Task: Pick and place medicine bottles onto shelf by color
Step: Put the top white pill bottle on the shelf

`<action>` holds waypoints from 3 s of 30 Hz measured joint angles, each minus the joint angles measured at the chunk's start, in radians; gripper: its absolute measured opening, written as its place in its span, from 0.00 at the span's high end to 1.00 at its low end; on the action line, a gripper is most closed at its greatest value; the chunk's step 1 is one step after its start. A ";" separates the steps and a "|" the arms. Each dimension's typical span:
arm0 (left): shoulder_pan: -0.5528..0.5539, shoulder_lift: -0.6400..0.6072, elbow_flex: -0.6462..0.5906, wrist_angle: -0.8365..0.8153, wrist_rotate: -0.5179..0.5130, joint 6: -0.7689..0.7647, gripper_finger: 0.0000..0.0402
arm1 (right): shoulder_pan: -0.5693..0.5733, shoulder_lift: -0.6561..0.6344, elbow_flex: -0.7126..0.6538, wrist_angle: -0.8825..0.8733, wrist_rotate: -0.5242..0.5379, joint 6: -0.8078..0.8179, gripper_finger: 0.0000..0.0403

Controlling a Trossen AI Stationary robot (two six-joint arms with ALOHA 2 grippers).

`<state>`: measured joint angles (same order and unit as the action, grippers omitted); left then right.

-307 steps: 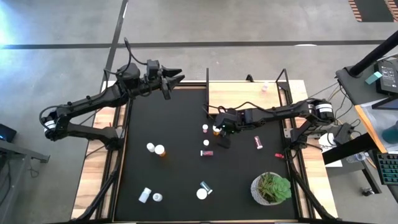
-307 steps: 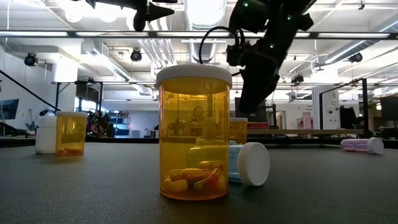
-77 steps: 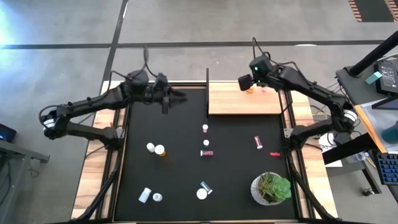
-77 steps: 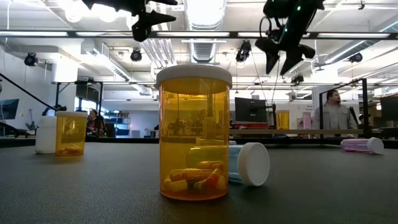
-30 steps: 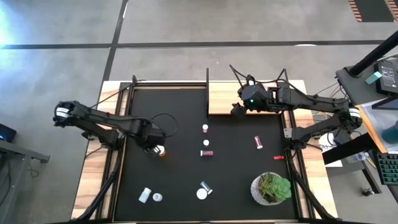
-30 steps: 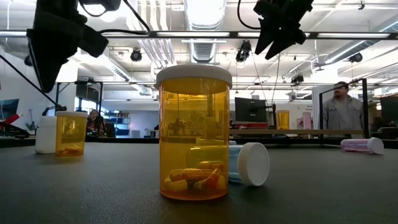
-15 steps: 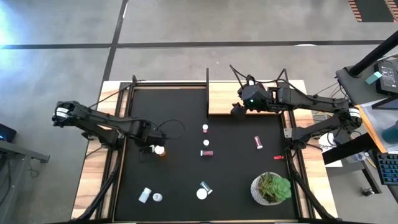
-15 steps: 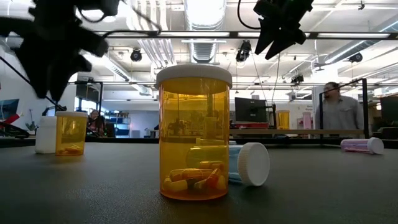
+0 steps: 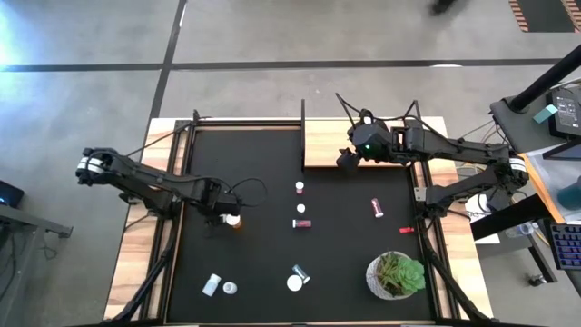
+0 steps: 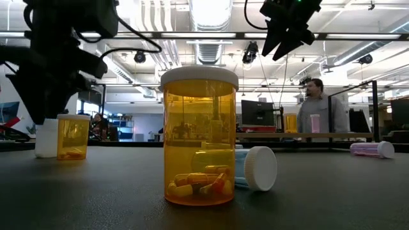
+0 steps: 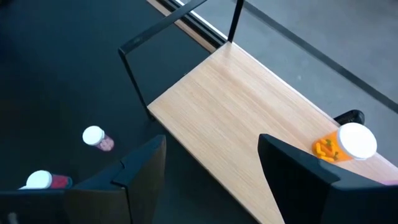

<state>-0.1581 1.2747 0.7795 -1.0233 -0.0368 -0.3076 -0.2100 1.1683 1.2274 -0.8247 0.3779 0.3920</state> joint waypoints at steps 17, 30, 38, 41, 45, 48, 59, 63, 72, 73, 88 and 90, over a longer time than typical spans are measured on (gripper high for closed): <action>0.001 -0.001 -0.034 0.052 -0.027 -0.062 0.71 | 0.000 0.000 0.000 0.001 0.018 0.000 0.39; 0.002 -0.064 -0.025 0.033 -0.028 -0.272 0.69 | 0.000 -0.001 0.000 -0.017 0.018 -0.021 0.39; 0.006 -0.095 0.153 -0.116 -0.029 -0.394 0.69 | 0.000 -0.003 0.001 -0.040 0.017 -0.067 0.39; 0.008 -0.076 0.250 -0.103 -0.036 -0.395 0.69 | 0.000 -0.003 0.002 -0.038 0.018 -0.079 0.39; 0.008 -0.006 0.382 -0.041 -0.054 -0.377 0.69 | 0.000 -0.003 0.002 -0.036 0.017 -0.079 0.39; 0.008 0.076 0.493 -0.032 -0.096 -0.310 0.69 | 0.000 -0.003 0.002 -0.035 0.017 -0.079 0.39; 0.068 0.426 0.922 -0.032 -0.135 -0.045 0.69 | 0.000 -0.003 0.002 -0.039 0.017 -0.053 0.39; 0.106 0.508 1.046 -0.033 -0.133 0.030 0.69 | 0.000 -0.003 0.003 -0.047 0.017 -0.043 0.39; 0.214 0.589 1.156 -0.027 -0.134 0.062 0.69 | 0.000 -0.003 0.053 -0.286 0.018 0.069 0.39; 0.224 0.594 1.159 -0.022 -0.133 0.064 0.69 | 0.000 -0.003 0.060 -0.305 0.021 0.069 0.39; 0.370 0.608 1.162 0.100 -0.108 0.324 0.69 | 0.000 -0.003 0.073 -0.313 0.097 0.081 0.39; 0.386 0.608 1.159 0.100 -0.063 0.324 0.69 | 0.000 -0.003 0.073 -0.296 0.096 0.082 0.39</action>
<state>0.2279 1.8832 1.9389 -0.9230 -0.0994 0.0162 -0.2098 1.1650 1.3006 -1.1210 0.4742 0.4740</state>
